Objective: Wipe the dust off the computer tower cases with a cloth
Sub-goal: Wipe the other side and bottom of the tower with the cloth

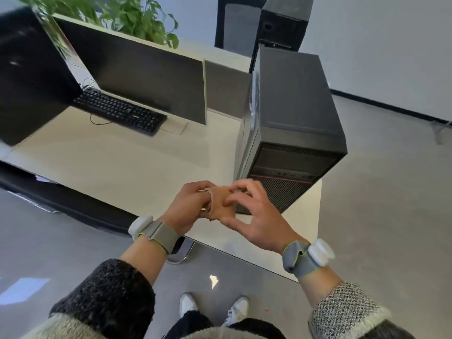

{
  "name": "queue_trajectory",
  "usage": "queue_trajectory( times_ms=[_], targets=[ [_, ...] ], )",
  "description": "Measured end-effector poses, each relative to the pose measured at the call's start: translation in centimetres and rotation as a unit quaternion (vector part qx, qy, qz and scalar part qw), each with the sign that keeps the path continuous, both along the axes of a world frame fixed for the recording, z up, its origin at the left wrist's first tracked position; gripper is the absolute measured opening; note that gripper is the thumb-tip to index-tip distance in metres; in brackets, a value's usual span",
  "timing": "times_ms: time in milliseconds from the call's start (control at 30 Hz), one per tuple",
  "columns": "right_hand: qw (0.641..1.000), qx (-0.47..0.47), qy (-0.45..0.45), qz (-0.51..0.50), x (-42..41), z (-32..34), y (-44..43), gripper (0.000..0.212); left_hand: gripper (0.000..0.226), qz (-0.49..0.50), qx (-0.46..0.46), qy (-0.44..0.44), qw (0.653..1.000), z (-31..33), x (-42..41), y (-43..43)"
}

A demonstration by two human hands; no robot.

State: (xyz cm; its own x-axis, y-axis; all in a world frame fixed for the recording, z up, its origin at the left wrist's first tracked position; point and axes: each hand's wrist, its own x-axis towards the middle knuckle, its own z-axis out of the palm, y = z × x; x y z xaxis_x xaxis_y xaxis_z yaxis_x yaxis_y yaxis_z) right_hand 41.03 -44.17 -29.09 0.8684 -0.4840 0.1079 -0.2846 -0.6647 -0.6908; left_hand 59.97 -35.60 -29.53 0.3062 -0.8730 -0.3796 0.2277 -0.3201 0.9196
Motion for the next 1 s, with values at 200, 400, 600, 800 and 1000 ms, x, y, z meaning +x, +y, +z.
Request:
queue_trajectory(
  times_ms=[200, 400, 600, 800, 1000],
  targets=[
    [0.996, -0.023, -0.088, 0.005, 2.8, 3.2, 0.3, 0.02, 0.036, 0.034, -0.111, 0.113, 0.987, 3.0, 1.2, 0.2],
    [0.963, -0.226, -0.137, -0.047, 4.2, 8.8, -1.3, 0.017, 0.048, -0.068, -0.224, 0.145, 0.961, 7.2, 3.1, -2.7],
    [0.932, -0.29, -0.165, -0.145, 6.0, 12.6, -3.5, 0.011, 0.058, -0.098, -0.244, 0.059, 0.963, 11.0, 7.6, -8.6],
    [0.881, -0.303, -0.098, -0.35, 8.4, 13.7, -5.3, 0.008, 0.021, -0.023, -0.142, -0.168, 0.975, 11.3, 10.3, -20.2],
    [0.856, -0.257, -0.022, -0.447, 8.6, 11.2, -5.8, 0.009, 0.064, -0.042, -0.104, -0.273, 0.956, 10.8, 10.3, -29.9]
  ],
)
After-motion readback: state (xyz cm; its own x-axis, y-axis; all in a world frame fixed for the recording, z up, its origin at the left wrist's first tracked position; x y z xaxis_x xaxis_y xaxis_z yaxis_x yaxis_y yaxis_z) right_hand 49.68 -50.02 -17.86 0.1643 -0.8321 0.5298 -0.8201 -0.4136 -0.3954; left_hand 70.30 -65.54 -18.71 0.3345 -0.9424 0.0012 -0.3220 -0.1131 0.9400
